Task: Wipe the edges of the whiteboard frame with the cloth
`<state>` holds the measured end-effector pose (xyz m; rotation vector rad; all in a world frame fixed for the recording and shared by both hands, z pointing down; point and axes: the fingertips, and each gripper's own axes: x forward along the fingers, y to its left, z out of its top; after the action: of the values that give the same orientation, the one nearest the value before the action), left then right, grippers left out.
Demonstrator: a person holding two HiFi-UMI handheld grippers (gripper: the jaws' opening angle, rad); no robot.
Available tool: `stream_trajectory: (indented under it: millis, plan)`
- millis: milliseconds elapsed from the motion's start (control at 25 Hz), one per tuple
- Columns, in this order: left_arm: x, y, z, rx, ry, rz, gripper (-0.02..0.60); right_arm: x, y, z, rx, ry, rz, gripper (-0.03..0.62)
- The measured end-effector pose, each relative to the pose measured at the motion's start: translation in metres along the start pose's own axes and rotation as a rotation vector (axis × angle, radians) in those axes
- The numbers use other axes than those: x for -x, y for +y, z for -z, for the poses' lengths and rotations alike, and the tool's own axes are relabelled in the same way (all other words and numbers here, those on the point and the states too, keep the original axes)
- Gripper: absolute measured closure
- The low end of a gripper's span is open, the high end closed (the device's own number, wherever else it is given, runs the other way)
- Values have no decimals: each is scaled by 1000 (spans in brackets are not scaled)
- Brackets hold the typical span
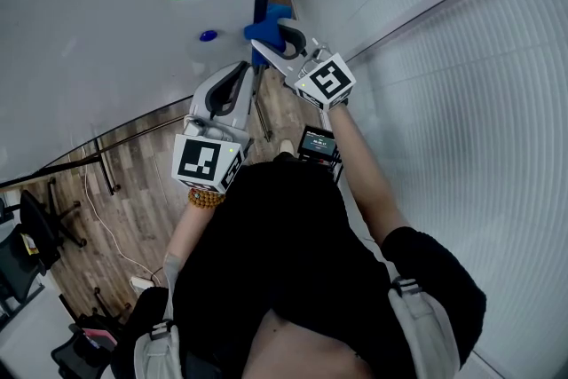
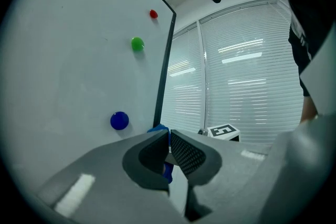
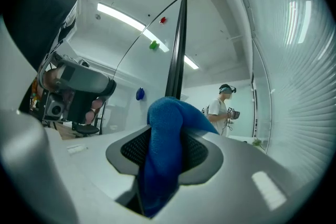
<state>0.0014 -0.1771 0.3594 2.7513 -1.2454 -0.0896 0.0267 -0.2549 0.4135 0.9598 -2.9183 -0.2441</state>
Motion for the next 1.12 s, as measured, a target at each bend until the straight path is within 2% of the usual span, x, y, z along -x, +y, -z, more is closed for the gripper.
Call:
stream_trajectory:
  millis: [400,800,1120]
  plan:
    - [5,2,8,0,13,-4,581,6,0,19,-4,22,120,425]
    - [17,2,21,1,24,-5,581,13,5,38,26,48,290,427]
    - [23,1,22,-4,30,1,581,17,8,37,36,32,398,430]
